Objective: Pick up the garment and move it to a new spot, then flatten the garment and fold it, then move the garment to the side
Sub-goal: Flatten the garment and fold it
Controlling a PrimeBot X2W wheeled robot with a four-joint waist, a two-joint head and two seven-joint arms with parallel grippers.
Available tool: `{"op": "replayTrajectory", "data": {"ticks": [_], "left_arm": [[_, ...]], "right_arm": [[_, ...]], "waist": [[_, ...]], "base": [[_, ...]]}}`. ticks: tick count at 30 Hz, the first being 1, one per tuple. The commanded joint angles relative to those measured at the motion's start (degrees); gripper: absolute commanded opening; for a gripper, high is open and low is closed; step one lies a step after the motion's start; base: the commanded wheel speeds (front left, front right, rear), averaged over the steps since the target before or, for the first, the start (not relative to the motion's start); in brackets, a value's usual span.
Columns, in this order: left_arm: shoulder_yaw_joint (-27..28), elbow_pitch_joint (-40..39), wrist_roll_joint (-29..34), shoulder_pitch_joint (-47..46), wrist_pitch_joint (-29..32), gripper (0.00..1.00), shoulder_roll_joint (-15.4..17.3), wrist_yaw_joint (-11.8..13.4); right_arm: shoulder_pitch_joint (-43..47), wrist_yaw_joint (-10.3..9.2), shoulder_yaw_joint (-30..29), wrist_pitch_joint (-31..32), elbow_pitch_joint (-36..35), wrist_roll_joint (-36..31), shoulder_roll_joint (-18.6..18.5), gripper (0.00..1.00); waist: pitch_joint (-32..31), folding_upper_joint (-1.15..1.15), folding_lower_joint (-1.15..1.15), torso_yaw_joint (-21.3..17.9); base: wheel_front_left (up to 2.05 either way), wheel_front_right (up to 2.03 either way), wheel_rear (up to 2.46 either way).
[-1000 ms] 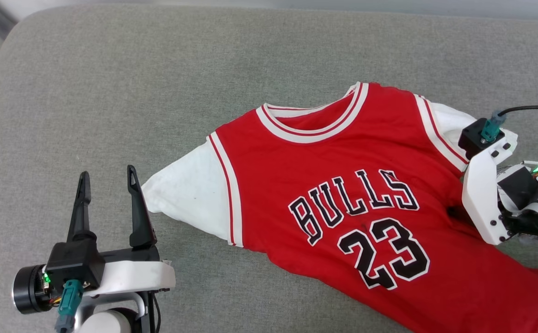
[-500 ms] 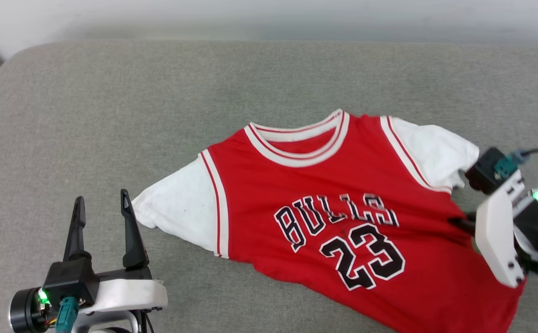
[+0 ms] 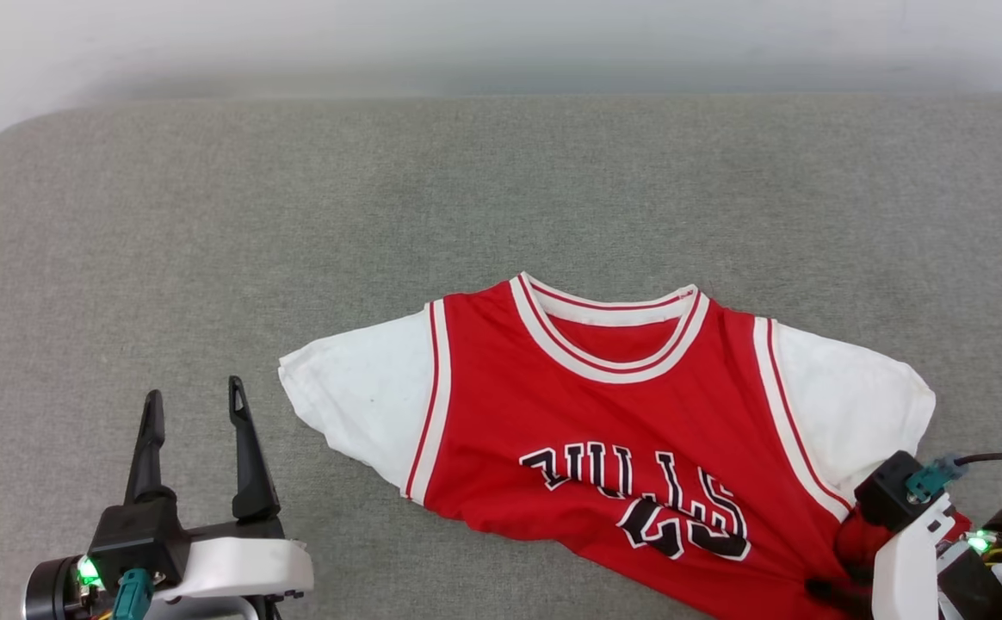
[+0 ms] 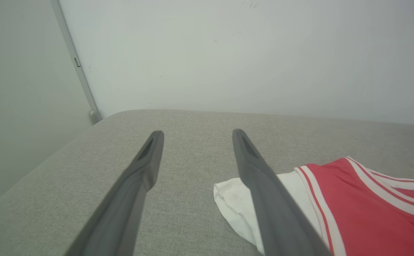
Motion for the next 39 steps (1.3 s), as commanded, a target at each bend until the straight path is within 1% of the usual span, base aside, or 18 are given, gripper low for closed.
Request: {"op": "replayTrajectory", "data": {"ticks": [1, 5, 8, 11, 13, 15, 16, 19, 23, 28, 33, 39], "left_arm": [[0.5, 0.0, 0.5, 0.8, -0.1, 1.0, 0.0, -0.2], [1.7, 0.3, 1.1, 1.8, -0.1, 1.0, -0.5, -0.7], [2.1, 0.3, 1.5, 2.2, -0.1, 1.0, -1.1, -1.2], [2.4, 0.2, 1.9, 2.3, -0.1, 1.0, -1.6, -1.6], [2.3, 0.1, 2.1, 2.0, -0.1, 1.0, -1.8, -1.8], [2.3, 0.0, 2.5, 1.4, -0.1, 1.0, -2.0, -2.3], [2.2, -0.1, 2.7, 0.5, -0.1, 1.0, -2.4, -2.9], [2.1, 0.2, 3.0, -0.6, -0.1, 1.0, -2.7, -3.4], [1.8, 0.7, 3.4, -2.2, -0.1, 1.0, -3.2, -4.3], [1.5, 1.1, 3.5, -4.0, -0.1, 1.0, -3.5, -5.0], [1.3, 1.4, 3.8, -5.7, -0.1, 1.0, -3.8, -5.7], [1.4, 2.2, 3.9, -7.0, -0.1, 1.0, -4.0, -6.1]], "right_arm": [[1.1, -0.11, -0.9, -0.5, 0.1, -0.7, 0.5, 1.0], [2.4, -0.08, -7.3, -1.5, -3.6, -1.6, 0.1, 1.0], [3.2, -0.08, -13.7, -0.9, -6.7, -3.1, -2.2, 1.0], [3.0, -0.08, -20.6, 0.4, -9.5, -4.0, -3.5, 1.0], [1.7, -0.08, -24.5, 2.0, -10.5, -5.3, -4.8, 1.0], [0.4, -0.08, -26.9, 4.6, -11.3, -5.7, -5.1, 1.0], [-2.4, -0.08, -28.4, 9.1, -10.2, -6.5, -6.4, 1.0], [-5.4, -0.08, -27.0, 14.4, -8.3, -6.0, -6.6, 1.0], [-9.7, -0.07, -23.3, 21.0, -5.3, -5.3, -7.3, 1.0], [-14.5, -0.08, -20.8, 25.8, 1.1, -3.6, -4.4, 1.0], [-16.8, -0.07, -19.6, 26.0, 8.0, -4.0, -0.1, 1.0], [-13.5, -0.07, -14.9, 23.9, 13.8, -4.1, 4.4, 1.0]], "waist": [[-0.3, 0.0, 0.0, -0.3], [-1.3, 0.0, 0.0, -1.1], [-1.7, 0.0, 0.0, -1.4], [-1.7, 0.0, 0.0, -1.5], [-1.4, 0.0, 0.0, -1.3], [-0.8, 0.0, 0.0, -1.0], [0.5, 0.0, 0.0, -0.5], [2.1, 0.0, 0.0, 0.3], [4.2, 0.0, 0.0, 1.7], [6.9, 0.0, 0.0, 3.0], [9.4, 0.0, 0.0, 4.1], [10.5, 0.0, 0.0, 4.4]], "base": [[0.0, 0.0, 0.0], [0.0, 0.0, 0.0], [0.0, 0.0, 0.0], [0.0, 0.0, 0.0], [0.0, 0.0, 0.0], [0.0, 0.0, 0.0], [0.0, 0.0, 0.0], [0.0, 0.0, 0.0], [0.0, 0.0, 0.0], [0.0, 0.0, 0.0], [0.0, 0.0, 0.0], [0.0, 0.0, 0.0]]}}
